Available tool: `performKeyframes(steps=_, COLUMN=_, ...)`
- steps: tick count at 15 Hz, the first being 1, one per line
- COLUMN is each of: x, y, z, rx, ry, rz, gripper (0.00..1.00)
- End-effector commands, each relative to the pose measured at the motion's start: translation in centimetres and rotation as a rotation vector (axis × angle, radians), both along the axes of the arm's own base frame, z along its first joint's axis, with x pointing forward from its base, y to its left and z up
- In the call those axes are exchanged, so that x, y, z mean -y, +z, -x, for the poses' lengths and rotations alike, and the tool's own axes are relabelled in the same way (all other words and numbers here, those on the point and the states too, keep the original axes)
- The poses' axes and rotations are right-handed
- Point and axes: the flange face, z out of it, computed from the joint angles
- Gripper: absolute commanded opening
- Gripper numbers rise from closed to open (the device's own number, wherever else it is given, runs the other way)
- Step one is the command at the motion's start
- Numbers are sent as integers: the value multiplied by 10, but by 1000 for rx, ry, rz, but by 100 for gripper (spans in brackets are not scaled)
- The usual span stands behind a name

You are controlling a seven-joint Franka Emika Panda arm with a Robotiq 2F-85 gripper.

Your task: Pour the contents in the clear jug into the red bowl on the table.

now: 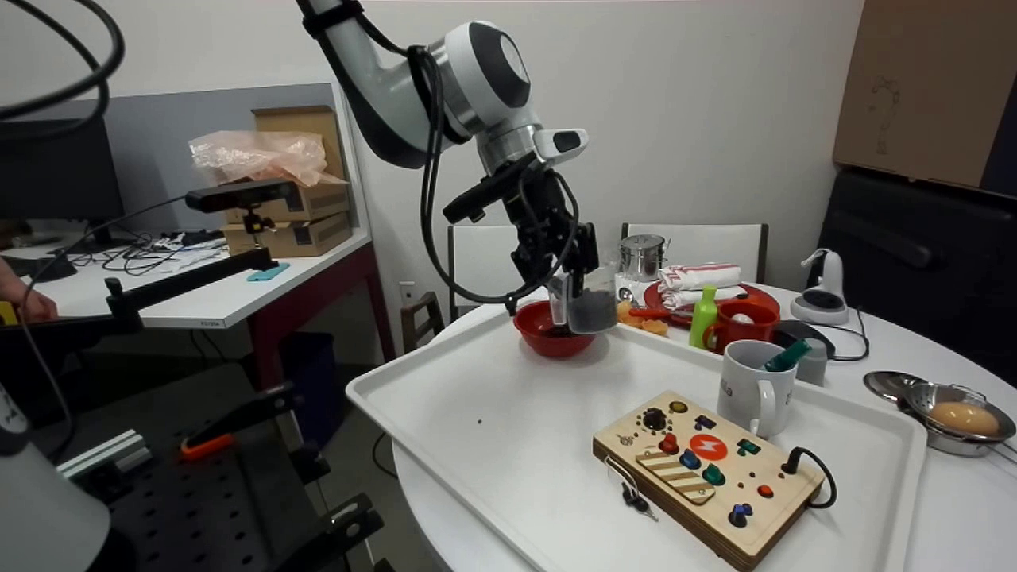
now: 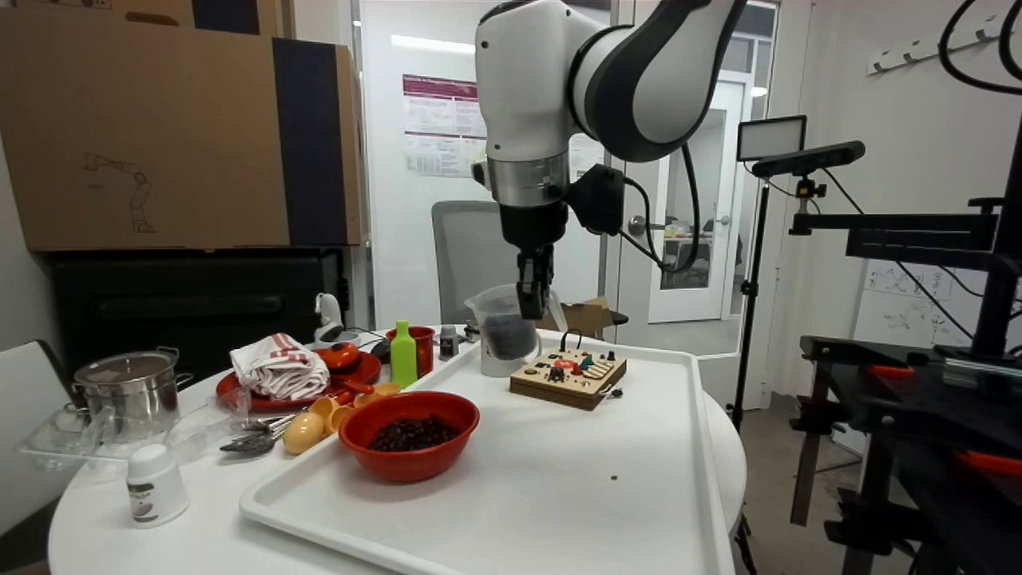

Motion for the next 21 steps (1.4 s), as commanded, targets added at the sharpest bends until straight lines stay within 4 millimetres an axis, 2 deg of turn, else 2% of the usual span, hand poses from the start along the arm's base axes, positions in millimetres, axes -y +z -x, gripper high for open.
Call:
performKeyframes(steps=1, x=-3, y=3, z=-3, rx=2, ry=7, rz=9, gripper=10)
performKeyframes(steps=6, x=-3, y=3, z=-4, rx=-1, ry=16, rz=19, gripper=10)
performKeyframes(steps=10, x=4, y=3, z=-3, rx=-96, ry=138, rz=134, gripper=11)
performKeyframes(steps=13, x=1, y=10, z=-10, rx=-142, ry=226, rz=243, gripper=10)
performKeyframes(steps=17, x=-30, y=28, z=-20, rx=-149, ry=388, rz=366, gripper=10)
performKeyframes(steps=21, x=-71, y=30, z=-23, rx=-170, ry=551, rz=438, gripper=10)
